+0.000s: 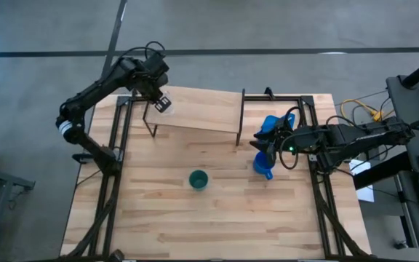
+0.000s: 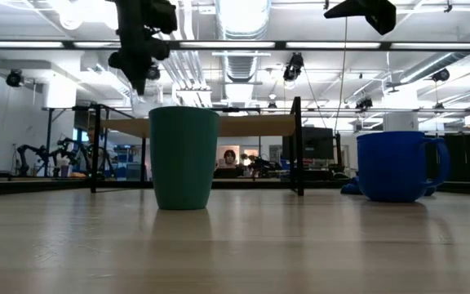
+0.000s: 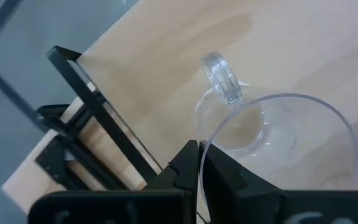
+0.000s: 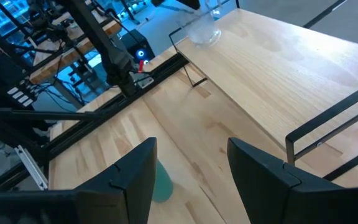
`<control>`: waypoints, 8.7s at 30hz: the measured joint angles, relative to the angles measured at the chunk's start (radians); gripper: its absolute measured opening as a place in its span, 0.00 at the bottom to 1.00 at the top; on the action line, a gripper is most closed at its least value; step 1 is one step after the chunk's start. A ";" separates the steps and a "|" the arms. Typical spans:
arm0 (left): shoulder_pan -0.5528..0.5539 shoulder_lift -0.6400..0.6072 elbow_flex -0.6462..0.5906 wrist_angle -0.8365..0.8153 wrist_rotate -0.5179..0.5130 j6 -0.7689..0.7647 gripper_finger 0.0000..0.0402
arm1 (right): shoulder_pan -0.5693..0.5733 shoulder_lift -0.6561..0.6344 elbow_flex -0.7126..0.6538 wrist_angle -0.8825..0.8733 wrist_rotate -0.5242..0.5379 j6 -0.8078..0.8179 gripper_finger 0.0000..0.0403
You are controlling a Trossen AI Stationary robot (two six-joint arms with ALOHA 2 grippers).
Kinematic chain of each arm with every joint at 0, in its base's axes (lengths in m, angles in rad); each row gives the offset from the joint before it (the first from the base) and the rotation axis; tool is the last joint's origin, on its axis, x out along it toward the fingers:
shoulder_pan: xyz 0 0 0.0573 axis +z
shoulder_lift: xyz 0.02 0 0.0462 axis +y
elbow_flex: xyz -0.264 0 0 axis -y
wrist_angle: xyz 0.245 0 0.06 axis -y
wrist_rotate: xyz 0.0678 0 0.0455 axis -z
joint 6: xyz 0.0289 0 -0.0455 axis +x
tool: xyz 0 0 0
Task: Stack small to large cups/mugs on shelf
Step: Put the transparent cup on the shelf, then put the blue cup on the shelf
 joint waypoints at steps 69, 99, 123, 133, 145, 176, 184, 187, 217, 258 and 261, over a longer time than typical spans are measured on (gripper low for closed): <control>-0.066 0.031 0.278 0.105 -0.014 0.074 0.21 | 0.000 0.227 0.000 -0.703 -0.198 0.746 0.48; -0.069 0.032 0.278 0.104 -0.013 0.076 0.21 | 0.199 0.368 0.019 -0.661 -0.300 0.931 0.48; -0.068 0.034 0.278 0.105 -0.014 0.083 0.21 | 0.442 0.631 0.017 -0.634 -0.070 1.295 0.48; -0.068 0.034 0.278 0.105 -0.014 0.083 0.21 | 0.441 0.614 0.018 -0.635 -0.016 1.286 0.48; -0.068 0.034 0.277 0.104 -0.014 0.082 0.21 | 0.441 0.610 0.018 -0.635 0.001 1.287 0.48; -0.069 0.033 0.284 0.095 -0.014 0.073 0.21 | 0.441 0.612 -0.035 -0.631 0.063 1.295 0.48; -0.069 0.033 0.284 0.095 -0.014 0.073 0.21 | 0.441 0.612 -0.061 -0.623 0.063 1.295 0.47; -0.069 0.033 0.284 0.096 -0.014 0.073 0.21 | 0.441 0.612 -0.067 -0.618 0.063 1.295 0.46; -0.069 0.032 0.283 0.096 -0.014 0.074 0.21 | 0.438 0.611 -0.080 -0.544 0.116 1.291 0.12; -0.070 0.032 0.281 0.107 -0.014 0.075 0.21 | 0.145 0.609 0.528 -0.726 0.264 0.417 0.11; -0.070 0.032 0.281 0.107 -0.014 0.075 0.21 | 0.094 0.609 0.537 -0.674 0.264 0.318 0.11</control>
